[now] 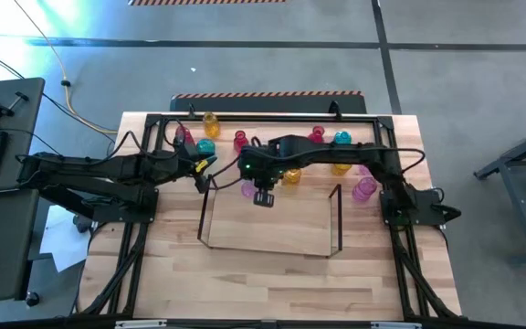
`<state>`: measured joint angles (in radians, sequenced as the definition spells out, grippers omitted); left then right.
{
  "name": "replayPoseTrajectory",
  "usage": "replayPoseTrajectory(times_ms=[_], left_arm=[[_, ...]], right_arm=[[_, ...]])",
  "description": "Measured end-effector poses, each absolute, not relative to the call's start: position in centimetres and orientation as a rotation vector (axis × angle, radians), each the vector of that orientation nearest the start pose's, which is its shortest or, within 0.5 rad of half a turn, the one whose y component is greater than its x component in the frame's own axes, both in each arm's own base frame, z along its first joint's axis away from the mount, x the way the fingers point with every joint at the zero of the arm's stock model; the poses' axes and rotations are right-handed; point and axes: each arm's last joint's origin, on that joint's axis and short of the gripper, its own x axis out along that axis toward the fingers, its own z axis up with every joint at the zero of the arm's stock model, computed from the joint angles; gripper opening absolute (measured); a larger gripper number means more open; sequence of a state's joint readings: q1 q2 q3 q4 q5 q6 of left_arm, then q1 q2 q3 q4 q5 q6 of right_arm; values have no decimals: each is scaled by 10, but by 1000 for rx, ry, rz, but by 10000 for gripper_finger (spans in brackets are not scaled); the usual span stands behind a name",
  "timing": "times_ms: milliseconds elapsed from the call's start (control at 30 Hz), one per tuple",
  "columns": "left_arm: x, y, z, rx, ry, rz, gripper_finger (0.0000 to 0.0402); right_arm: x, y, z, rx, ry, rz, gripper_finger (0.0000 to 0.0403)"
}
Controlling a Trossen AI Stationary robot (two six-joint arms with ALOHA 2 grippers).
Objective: Sort vases onto shelf
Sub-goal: Put the top violet vase on the shelf
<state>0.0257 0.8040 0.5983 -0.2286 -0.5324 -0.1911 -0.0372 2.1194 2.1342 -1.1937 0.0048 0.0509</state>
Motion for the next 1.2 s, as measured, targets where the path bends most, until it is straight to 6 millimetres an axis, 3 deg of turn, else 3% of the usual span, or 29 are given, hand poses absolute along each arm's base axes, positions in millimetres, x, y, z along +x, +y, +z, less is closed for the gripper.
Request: replayPoseTrajectory(times_ms=[500,900,1200], left_arm=[[172,19,262,-91,379,575,67],[169,19,265,-95,363,573,67],[166,19,268,-99,345,572,67]], right_arm=[[437,4,293,68,1256,66,3],[428,-1,290,-48,1348,-100,3],[421,20,289,-30,1410,-49,3]])
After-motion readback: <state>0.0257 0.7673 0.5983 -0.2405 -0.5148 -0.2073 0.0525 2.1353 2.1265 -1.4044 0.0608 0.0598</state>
